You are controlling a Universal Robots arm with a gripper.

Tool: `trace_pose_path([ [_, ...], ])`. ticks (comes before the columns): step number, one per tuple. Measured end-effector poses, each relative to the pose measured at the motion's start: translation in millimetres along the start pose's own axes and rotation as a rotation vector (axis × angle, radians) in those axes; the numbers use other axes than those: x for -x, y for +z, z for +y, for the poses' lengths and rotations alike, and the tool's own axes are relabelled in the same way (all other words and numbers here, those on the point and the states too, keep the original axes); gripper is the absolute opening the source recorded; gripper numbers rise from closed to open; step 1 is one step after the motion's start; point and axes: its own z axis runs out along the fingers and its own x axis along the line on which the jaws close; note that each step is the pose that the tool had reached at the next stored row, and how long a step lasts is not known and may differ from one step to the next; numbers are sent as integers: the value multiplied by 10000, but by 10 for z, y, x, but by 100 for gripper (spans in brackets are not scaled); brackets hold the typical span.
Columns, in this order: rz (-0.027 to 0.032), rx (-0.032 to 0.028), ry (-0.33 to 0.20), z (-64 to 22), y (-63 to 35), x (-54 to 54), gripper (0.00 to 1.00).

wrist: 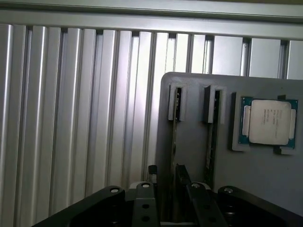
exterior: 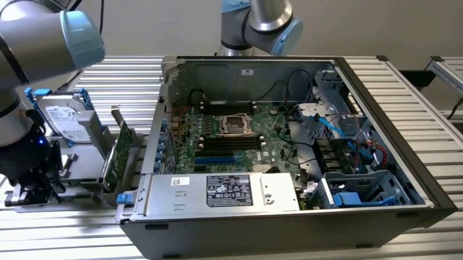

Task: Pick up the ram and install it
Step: 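Pick up the ram and move it above insertion slot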

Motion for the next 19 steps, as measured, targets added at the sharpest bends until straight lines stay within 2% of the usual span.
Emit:
trace_pose_path([
  [8, 1, -5, -14, -13, 141, 74, 30],
  [12, 40, -93, -8, 44, 196, 80, 30],
  [19, 55, -100, -6, 47, 198, 80, 28],
])
